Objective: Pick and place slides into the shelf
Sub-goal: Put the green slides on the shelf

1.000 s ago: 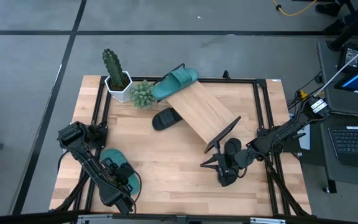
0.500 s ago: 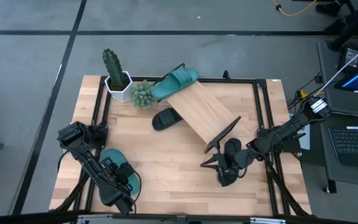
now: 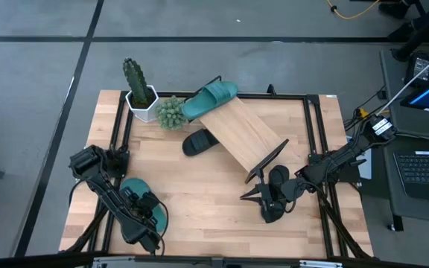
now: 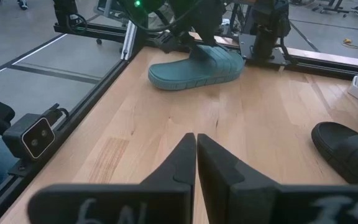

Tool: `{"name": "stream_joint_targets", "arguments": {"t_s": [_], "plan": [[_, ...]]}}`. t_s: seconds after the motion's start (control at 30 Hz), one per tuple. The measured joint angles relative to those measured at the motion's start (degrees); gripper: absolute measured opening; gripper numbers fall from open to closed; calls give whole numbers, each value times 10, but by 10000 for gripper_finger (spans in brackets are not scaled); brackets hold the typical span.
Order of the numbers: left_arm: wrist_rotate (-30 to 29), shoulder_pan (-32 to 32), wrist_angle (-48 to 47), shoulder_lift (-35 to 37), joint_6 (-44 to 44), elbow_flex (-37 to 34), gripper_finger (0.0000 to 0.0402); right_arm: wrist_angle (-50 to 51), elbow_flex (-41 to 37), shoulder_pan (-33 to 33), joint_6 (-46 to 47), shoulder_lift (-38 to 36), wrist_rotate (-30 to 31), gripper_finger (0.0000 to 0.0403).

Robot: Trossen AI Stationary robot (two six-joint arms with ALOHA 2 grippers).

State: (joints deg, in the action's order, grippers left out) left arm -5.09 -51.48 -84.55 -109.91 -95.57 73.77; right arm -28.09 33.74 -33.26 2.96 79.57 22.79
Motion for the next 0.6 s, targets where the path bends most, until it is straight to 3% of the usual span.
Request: {"name": "stream_joint_targets", "arguments": {"t_s": [0.6], "plan": [[-8, 0, 20, 0, 1, -1, 167, 1, 0, 0, 0, 0, 0, 19]]}}
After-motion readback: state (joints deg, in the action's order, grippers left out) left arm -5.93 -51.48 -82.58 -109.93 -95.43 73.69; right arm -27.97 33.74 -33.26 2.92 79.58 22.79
